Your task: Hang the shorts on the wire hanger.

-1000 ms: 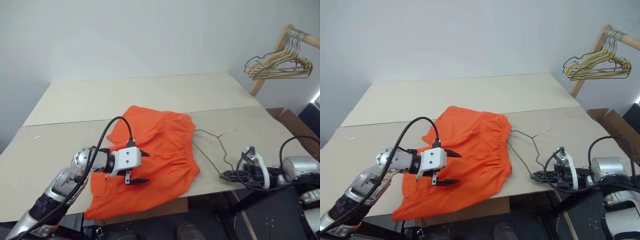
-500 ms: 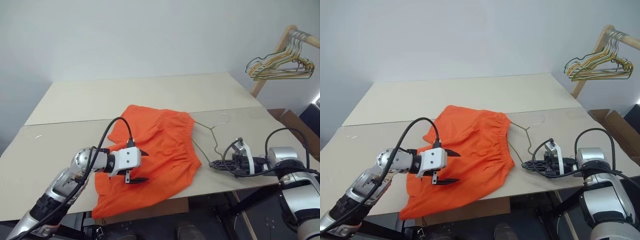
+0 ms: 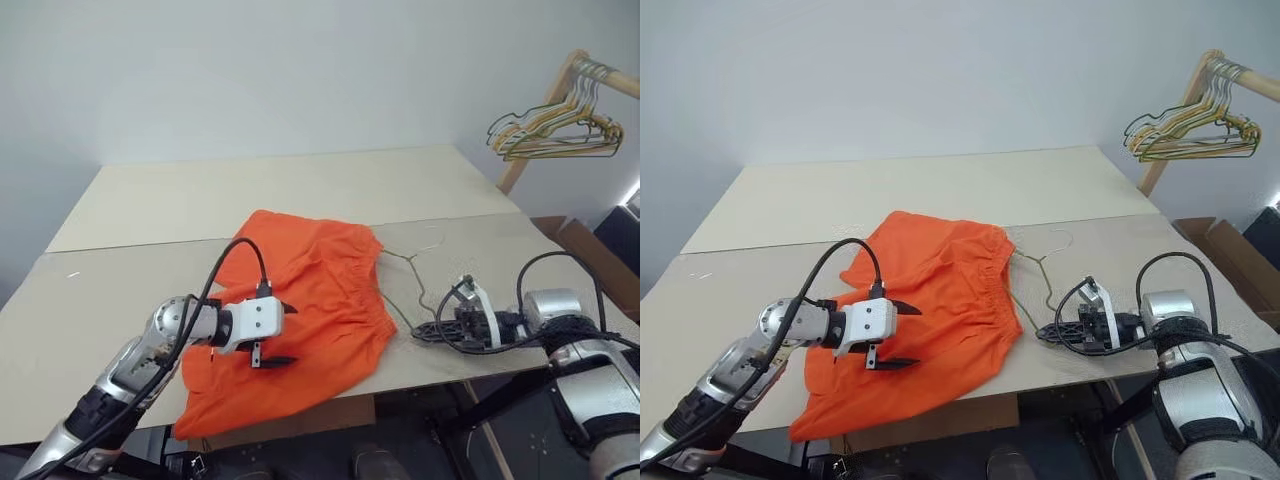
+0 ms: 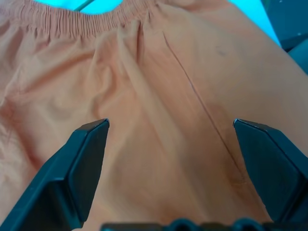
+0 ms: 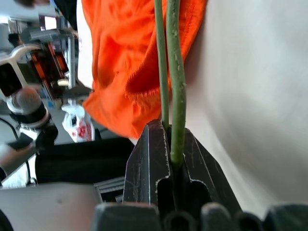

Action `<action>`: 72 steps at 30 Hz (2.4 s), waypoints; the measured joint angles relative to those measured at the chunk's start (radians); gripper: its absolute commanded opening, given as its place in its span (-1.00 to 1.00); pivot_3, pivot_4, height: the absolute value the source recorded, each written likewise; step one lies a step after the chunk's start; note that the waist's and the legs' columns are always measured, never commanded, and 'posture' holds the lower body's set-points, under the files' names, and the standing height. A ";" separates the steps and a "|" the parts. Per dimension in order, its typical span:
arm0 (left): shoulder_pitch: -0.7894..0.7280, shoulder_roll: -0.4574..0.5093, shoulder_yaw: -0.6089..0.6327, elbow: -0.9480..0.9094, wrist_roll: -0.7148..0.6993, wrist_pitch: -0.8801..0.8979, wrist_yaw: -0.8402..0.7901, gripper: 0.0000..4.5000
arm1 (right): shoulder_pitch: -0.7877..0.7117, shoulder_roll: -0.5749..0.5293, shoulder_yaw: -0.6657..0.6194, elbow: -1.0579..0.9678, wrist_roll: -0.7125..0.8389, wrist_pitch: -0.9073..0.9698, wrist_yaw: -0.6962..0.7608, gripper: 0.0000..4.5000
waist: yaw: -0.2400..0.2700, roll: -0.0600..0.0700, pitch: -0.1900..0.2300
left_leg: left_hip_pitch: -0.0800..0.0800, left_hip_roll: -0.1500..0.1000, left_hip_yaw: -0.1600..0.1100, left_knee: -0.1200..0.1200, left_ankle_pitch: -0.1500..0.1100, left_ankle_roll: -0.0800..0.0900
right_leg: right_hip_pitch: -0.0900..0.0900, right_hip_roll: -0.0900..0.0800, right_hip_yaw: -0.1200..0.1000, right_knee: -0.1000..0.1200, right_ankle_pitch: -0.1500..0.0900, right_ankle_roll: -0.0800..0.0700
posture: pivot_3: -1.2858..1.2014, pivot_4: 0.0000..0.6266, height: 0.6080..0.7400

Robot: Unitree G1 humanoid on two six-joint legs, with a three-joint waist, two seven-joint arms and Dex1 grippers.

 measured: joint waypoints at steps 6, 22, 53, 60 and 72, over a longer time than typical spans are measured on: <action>0.000 -0.004 0.000 0.000 0.003 -0.011 0.002 0.99 | -0.024 0.016 -0.110 0.066 -0.033 -0.078 -0.067 -1.00 | 0.002 0.000 0.000 | -0.001 0.000 -0.001 0.000 0.000 0.000 | 0.000 -0.001 0.000 0.000 0.000 0.000 | -0.04 -1.00 1.00; -0.172 -0.019 0.164 0.103 -0.084 -0.018 0.041 0.99 | 0.238 -0.010 -0.231 -0.706 -0.117 -0.426 -0.409 -1.00 | 0.007 0.000 0.000 | -0.002 0.000 -0.006 0.000 0.000 0.000 | -0.002 -0.001 0.000 0.000 0.000 0.000 | -0.06 -1.00 1.00; -1.149 -0.133 -0.015 1.386 0.153 -0.536 -0.518 0.99 | 0.081 0.055 -0.013 -0.836 -0.353 -0.634 -0.484 -1.00 | -0.001 0.001 0.003 | -0.006 -0.001 -0.001 0.001 0.000 0.000 | -0.005 0.000 -0.002 0.001 -0.001 0.001 | -0.07 -1.00 1.00; -1.160 -0.159 -0.017 1.442 0.202 -0.517 -0.529 0.29 | 0.081 0.056 -0.006 -0.859 -0.363 -0.635 -0.484 -1.00 | -0.004 0.001 0.003 | -0.006 -0.001 -0.002 0.001 0.000 0.000 | -0.005 0.000 -0.002 0.001 -0.001 0.001 | -0.08 -1.00 1.00; -1.160 -0.180 -0.019 1.483 0.281 -0.519 -0.494 -0.99 | 0.084 0.056 -0.007 -0.902 -0.363 -0.630 -0.497 -1.00 | -0.009 0.001 0.003 | -0.006 -0.001 -0.002 0.001 0.000 0.000 | -0.005 0.000 -0.002 0.001 -0.001 0.001 | -0.09 -1.00 1.00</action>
